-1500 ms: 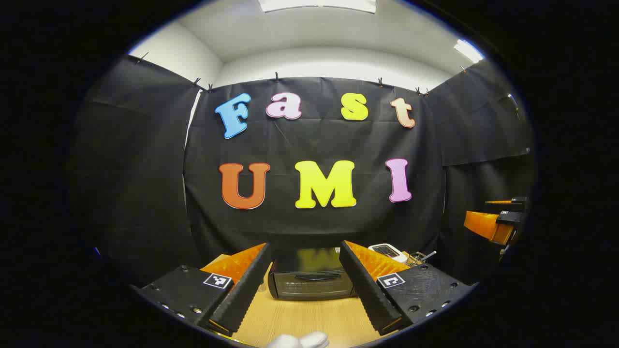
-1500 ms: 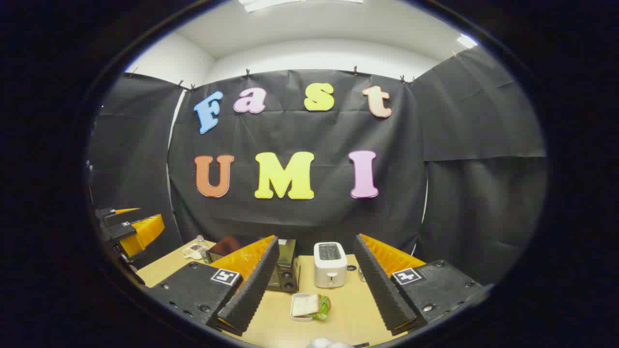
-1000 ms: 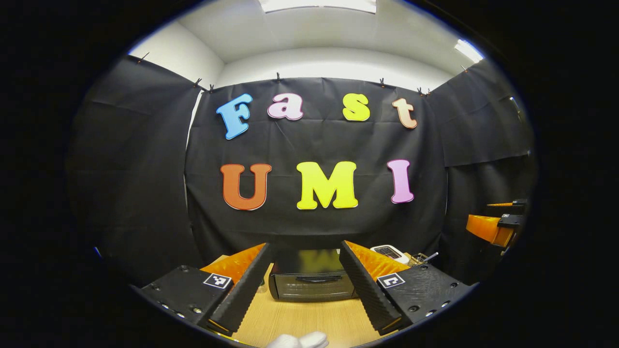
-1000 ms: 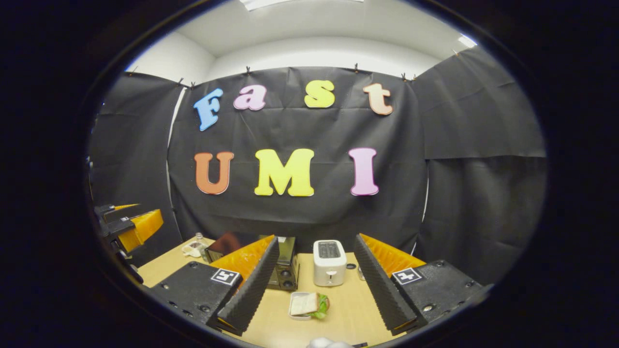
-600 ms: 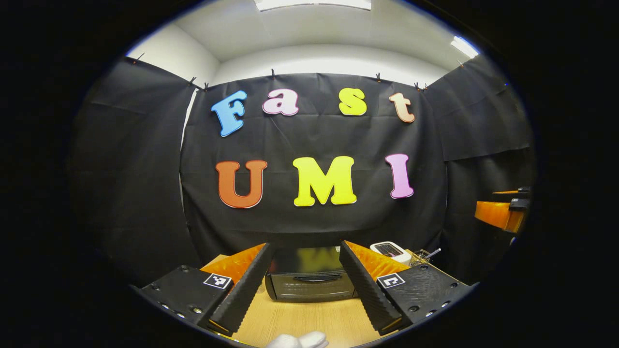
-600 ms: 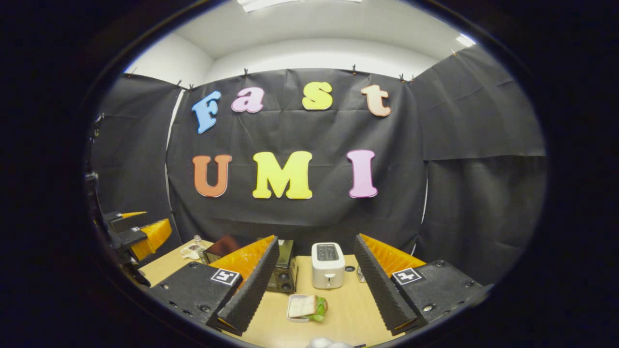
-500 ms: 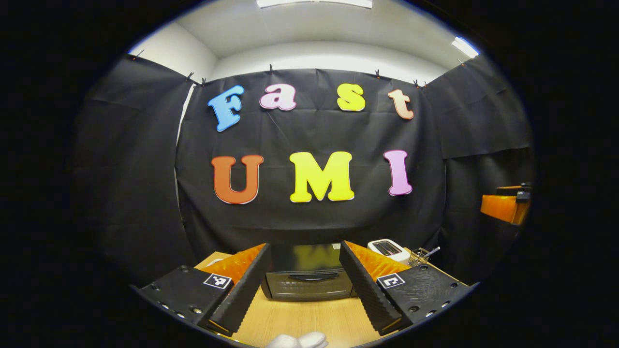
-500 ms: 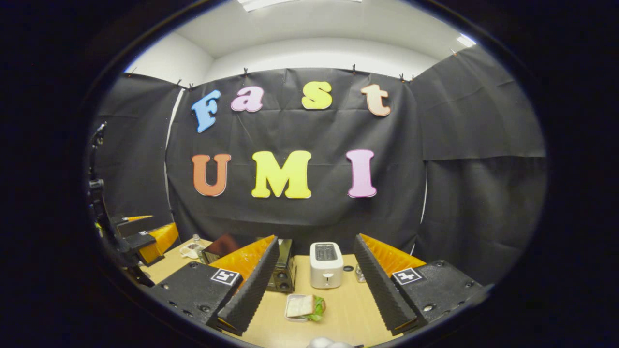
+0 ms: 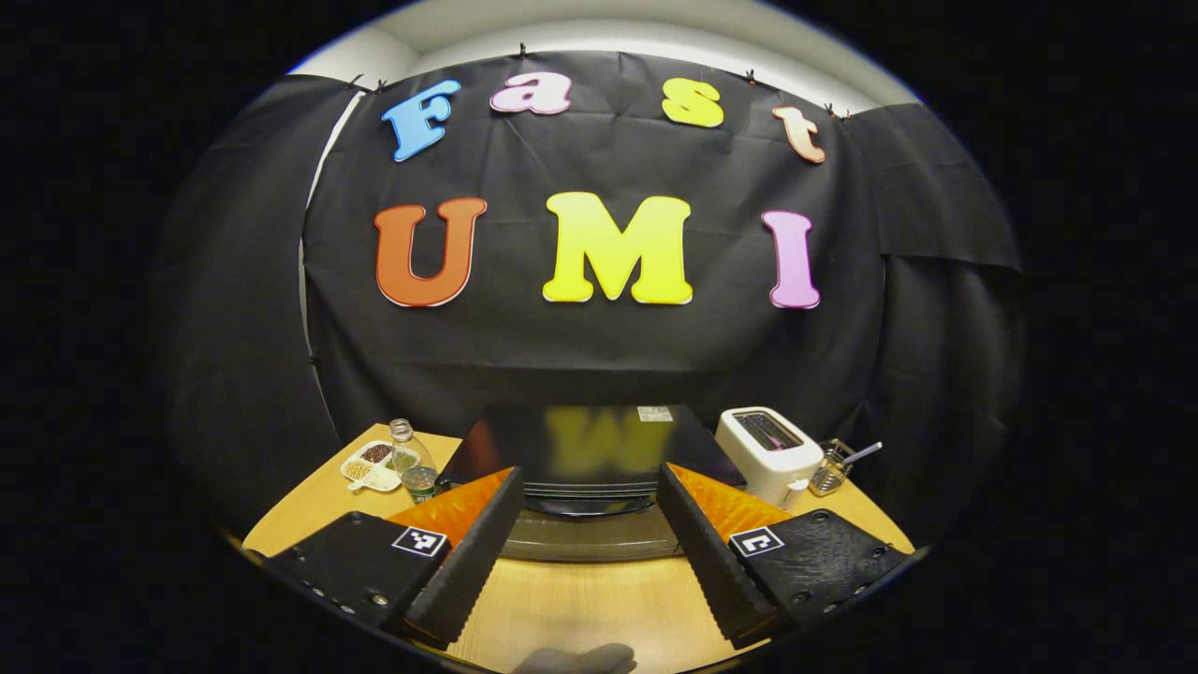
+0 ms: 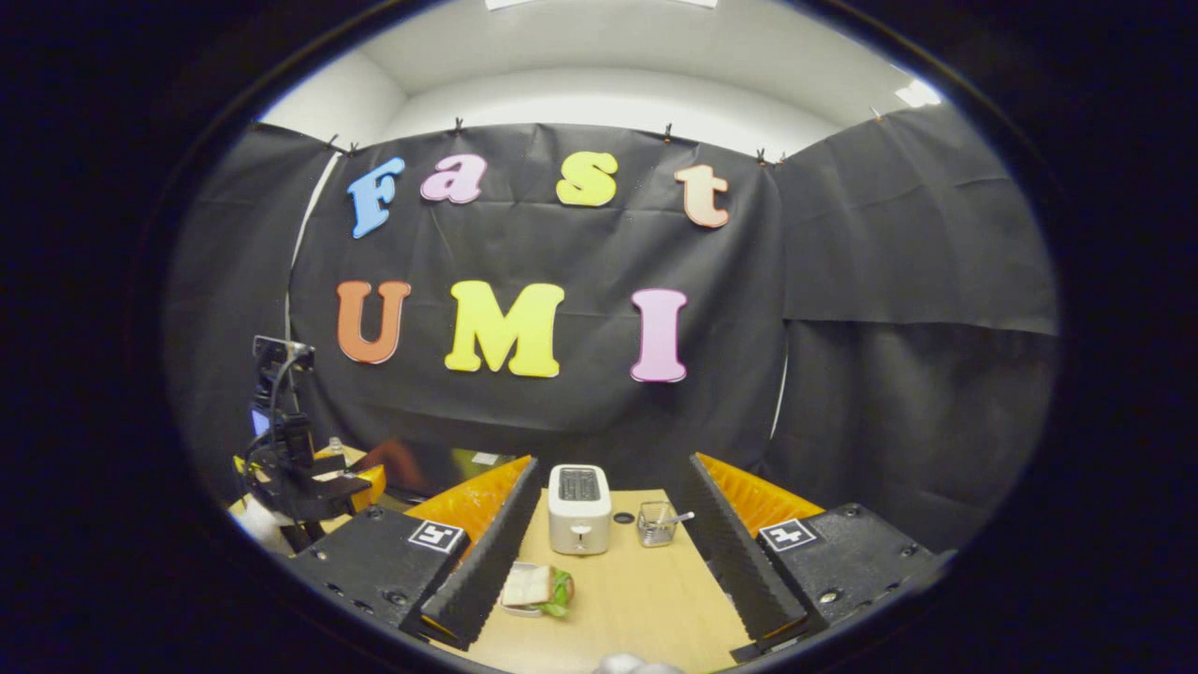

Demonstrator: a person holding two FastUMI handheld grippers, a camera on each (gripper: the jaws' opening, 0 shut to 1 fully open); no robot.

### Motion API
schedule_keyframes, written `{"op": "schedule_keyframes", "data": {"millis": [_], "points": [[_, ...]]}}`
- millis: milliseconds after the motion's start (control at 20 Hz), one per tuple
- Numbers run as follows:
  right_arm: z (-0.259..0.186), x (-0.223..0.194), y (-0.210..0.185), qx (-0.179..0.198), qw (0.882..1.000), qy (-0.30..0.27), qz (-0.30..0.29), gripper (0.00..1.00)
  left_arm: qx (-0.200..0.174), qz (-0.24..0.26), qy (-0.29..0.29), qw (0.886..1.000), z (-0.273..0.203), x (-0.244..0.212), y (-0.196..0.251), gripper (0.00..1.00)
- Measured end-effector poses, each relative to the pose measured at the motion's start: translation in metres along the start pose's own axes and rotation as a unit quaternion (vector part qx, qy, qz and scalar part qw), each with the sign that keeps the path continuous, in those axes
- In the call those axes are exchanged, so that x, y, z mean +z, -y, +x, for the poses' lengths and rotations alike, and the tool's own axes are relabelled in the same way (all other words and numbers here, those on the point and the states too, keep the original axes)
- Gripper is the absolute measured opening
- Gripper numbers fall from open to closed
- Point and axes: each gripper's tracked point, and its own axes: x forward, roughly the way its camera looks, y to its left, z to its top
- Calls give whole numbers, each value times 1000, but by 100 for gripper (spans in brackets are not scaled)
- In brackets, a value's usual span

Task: Open the electric oven with the left hand, put the food in, and close the electric oven.

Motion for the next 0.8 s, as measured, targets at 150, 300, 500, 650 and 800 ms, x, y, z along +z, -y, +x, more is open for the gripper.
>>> {"op": "schedule_keyframes", "data": {"millis": [150,300,500,650,800], "points": [[3,-6,6,-14,1000,-13,-4,100,2,5,-31,999,42,-27,0,94],[8,-14,10,-23,999,-30,-4,100,2,2,-67,998,75,-49,2,94],[12,-17,13,-31,999,-34,-7,100,14,19,-84,996,91,-62,0,99],[18,-21,9,-27,999,-38,-7,100,11,17,-87,996,92,-66,2,98],[22,-26,6,-21,999,-43,0,100,6,11,-92,996,90,-66,2,98]]}}
